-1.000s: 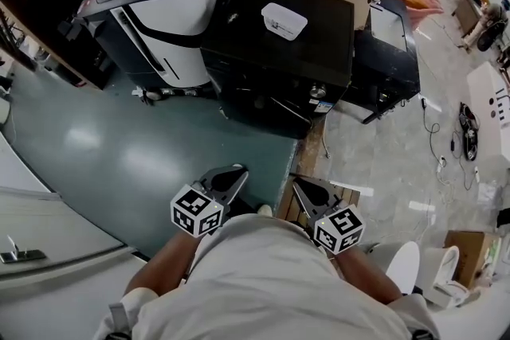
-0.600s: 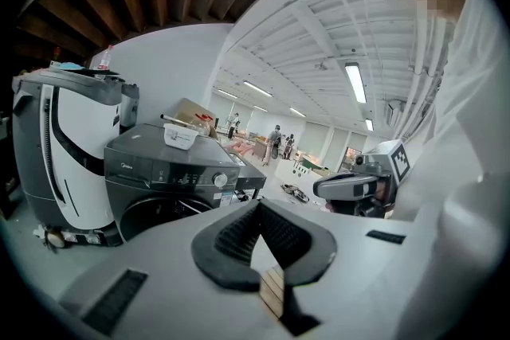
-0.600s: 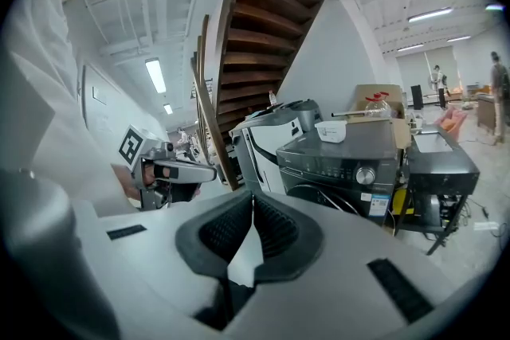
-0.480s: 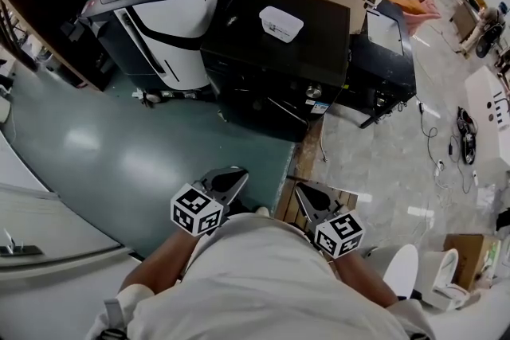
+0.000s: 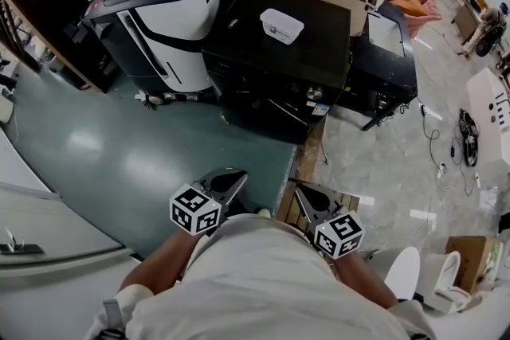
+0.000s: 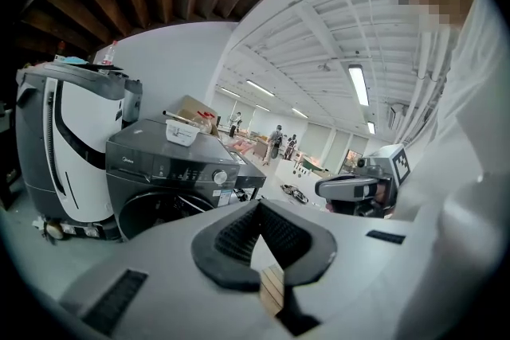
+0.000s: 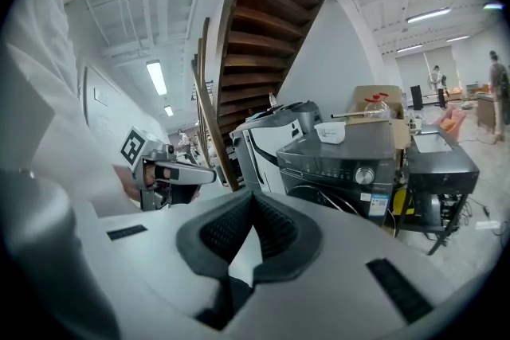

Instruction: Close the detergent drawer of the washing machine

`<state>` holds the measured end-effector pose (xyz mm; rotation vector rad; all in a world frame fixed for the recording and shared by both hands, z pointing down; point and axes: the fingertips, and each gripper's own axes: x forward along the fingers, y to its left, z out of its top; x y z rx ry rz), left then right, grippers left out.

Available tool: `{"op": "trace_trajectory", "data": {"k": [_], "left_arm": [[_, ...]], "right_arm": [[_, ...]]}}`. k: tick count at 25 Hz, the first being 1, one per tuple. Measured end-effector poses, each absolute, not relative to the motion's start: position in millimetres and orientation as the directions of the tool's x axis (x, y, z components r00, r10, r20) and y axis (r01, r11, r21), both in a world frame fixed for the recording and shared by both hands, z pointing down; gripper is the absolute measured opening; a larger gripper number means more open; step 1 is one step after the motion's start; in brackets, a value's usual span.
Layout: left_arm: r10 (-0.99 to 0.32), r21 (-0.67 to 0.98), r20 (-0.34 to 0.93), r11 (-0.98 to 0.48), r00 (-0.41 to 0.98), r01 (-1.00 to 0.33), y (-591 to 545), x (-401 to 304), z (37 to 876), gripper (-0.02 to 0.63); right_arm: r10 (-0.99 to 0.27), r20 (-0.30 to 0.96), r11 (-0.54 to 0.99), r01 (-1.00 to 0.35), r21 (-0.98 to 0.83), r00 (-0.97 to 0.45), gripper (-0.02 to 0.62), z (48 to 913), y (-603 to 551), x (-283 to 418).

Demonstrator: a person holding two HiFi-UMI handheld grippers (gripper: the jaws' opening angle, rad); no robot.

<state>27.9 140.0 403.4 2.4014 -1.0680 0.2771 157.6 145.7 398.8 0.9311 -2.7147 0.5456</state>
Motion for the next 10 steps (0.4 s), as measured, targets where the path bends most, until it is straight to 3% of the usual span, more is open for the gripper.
{"op": "trace_trajectory", "data": {"k": [7, 10], "left_arm": [[-0.626, 0.25, 0.424, -0.614, 0.655, -0.748, 135, 31, 410, -0.005], [-0.614, 0.293, 0.415, -0.608, 0.671, -0.738, 130, 33, 414, -0.005]], "right_arm": [[-0.544, 0.33, 0.724, -0.63, -0.28, -0.772, 0.005, 402, 140, 162], [-0.542, 0.334, 0.722, -0.631, -0.284, -0.771, 0.005, 403, 137, 161]]}}
